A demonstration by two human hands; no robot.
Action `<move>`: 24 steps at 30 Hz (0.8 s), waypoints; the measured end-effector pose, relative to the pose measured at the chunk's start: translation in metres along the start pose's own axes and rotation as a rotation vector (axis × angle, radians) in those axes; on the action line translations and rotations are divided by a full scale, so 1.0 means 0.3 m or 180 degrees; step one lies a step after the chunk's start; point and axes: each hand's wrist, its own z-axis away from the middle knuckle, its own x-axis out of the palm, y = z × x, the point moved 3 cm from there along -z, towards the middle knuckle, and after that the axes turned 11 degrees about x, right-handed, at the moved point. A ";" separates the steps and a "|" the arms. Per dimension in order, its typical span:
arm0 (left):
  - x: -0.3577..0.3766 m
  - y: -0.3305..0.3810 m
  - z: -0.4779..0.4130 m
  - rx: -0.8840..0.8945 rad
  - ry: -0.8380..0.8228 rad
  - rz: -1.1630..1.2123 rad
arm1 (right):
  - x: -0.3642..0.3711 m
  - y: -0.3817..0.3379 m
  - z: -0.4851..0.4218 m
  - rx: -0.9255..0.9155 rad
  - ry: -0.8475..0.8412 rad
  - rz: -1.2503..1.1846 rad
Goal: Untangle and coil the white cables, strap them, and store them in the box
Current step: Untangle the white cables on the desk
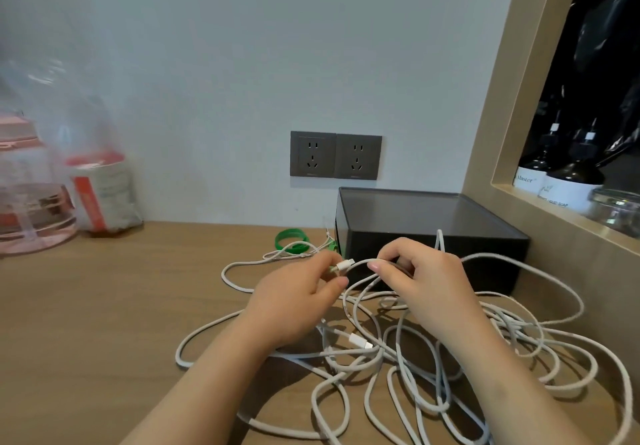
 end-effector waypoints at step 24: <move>0.003 0.016 0.008 -0.0077 0.0325 0.0430 | 0.042 0.018 -0.004 0.0170 0.0081 -0.0091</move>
